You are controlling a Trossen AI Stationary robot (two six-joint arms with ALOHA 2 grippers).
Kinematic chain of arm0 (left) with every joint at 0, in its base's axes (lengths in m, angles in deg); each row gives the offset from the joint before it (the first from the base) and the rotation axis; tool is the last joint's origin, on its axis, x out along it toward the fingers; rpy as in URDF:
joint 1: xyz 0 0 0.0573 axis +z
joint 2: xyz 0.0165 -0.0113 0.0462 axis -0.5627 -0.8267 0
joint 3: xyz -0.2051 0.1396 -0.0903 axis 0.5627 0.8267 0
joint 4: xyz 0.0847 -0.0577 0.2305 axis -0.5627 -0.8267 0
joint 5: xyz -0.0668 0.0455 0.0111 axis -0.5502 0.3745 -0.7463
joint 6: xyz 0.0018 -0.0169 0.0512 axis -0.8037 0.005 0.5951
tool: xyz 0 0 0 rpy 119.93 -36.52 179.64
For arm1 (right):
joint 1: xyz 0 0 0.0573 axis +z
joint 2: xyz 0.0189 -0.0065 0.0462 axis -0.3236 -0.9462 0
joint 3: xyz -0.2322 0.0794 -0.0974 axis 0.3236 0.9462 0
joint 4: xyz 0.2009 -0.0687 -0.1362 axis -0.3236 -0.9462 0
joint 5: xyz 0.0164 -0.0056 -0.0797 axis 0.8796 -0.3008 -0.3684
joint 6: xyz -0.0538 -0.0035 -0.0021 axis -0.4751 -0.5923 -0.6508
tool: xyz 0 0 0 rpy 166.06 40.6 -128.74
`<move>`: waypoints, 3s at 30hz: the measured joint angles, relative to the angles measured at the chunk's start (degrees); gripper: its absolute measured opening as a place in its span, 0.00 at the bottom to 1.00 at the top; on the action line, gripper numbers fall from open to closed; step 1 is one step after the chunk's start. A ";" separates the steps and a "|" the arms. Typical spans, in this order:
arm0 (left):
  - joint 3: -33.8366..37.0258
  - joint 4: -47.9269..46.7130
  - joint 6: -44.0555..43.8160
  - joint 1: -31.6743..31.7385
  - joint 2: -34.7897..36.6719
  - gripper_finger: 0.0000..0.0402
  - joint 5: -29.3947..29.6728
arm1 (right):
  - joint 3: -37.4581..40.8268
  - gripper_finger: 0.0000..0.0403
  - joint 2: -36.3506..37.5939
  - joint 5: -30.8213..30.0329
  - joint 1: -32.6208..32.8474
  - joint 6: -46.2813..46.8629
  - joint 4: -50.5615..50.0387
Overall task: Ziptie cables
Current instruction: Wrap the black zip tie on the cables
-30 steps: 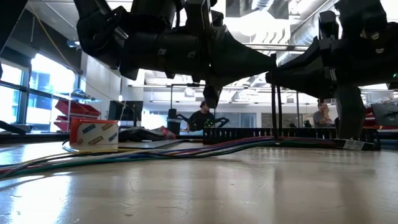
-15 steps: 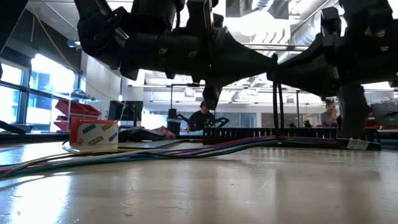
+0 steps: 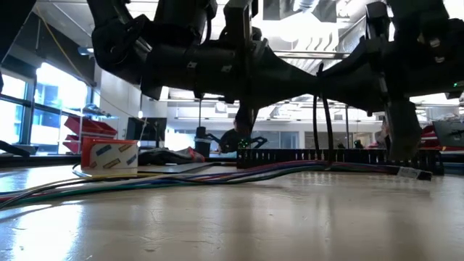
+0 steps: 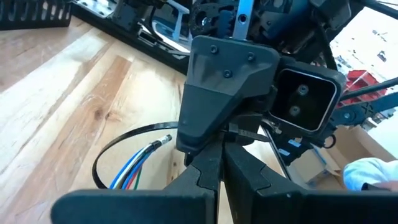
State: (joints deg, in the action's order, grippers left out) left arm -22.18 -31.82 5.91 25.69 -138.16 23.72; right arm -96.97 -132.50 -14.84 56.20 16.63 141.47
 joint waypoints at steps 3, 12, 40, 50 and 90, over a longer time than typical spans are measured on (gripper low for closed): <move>0.00 -0.28 0.30 0.00 -0.02 0.00 0.09 | 0.00 0.00 0.00 -0.41 0.50 0.43 -0.34; 0.18 -4.77 8.57 -0.35 -0.24 0.00 0.18 | -0.22 0.00 0.09 1.31 -0.15 6.79 -2.88; -2.35 15.09 37.05 0.94 -13.45 0.24 8.23 | -0.13 0.00 0.11 4.60 -0.96 11.95 -1.10; -6.78 13.92 33.92 2.60 -15.39 0.23 -5.63 | -0.13 0.00 0.11 4.74 -1.04 13.03 -1.05; -6.19 1.99 40.65 1.39 -9.22 0.00 2.54 | -0.11 0.33 0.11 -6.42 -0.10 32.37 -10.92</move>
State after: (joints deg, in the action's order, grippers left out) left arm -28.37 -29.83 46.55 27.08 -147.38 26.27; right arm -97.08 -132.39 -21.26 56.09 49.00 130.55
